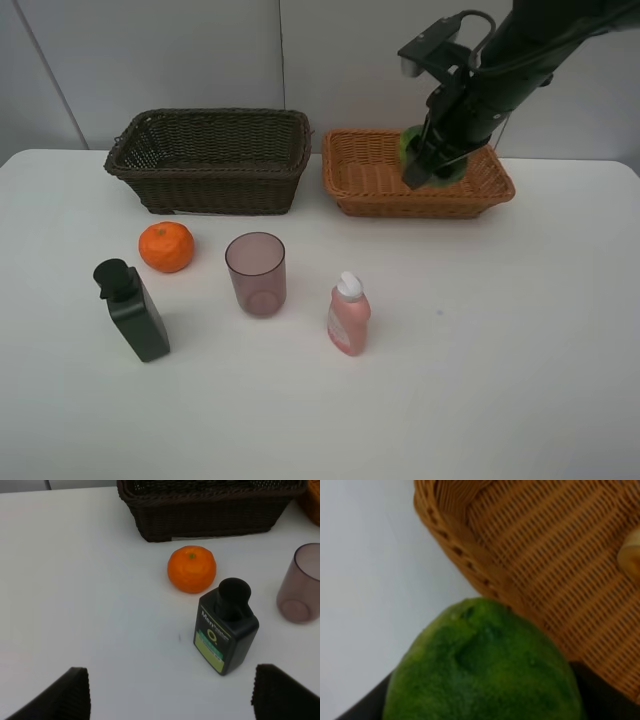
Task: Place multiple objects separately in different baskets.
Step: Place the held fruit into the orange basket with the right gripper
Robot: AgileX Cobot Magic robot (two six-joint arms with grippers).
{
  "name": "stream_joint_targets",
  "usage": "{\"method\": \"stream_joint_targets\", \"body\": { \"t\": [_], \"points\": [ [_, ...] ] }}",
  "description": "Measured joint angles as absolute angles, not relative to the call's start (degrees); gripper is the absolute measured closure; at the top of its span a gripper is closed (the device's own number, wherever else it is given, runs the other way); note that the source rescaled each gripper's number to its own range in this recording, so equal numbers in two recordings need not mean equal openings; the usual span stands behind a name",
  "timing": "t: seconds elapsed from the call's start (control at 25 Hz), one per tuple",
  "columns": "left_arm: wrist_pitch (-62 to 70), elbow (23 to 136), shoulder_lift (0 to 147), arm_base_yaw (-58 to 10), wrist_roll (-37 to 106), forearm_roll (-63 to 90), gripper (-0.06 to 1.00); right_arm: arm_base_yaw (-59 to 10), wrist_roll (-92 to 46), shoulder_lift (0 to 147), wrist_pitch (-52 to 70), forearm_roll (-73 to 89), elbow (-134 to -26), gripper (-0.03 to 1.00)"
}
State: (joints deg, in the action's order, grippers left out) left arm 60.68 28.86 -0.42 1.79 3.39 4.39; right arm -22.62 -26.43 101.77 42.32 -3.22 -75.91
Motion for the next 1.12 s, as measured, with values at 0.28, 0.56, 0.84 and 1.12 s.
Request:
{"method": "stream_joint_targets", "body": {
  "t": [0.28, 0.56, 0.84, 1.12],
  "points": [
    [60.68, 28.86, -0.42, 1.79, 3.39, 4.39, 0.10, -22.62, -26.43, 110.09, 41.69, -3.10, -86.18, 0.46],
    [60.68, 28.86, -0.42, 1.79, 3.39, 4.39, 0.10, -22.14, -23.02, 117.08, 42.30, -7.64, -93.85, 0.46],
    [60.68, 28.86, -0.42, 1.79, 3.39, 4.39, 0.10, -17.89, -17.49, 117.68, 43.93, -14.97, -94.48, 0.46],
    [60.68, 28.86, -0.42, 1.79, 3.39, 4.39, 0.10, -13.97, -17.36, 117.68, 43.10, -16.51, -94.48, 0.46]
  ]
}}
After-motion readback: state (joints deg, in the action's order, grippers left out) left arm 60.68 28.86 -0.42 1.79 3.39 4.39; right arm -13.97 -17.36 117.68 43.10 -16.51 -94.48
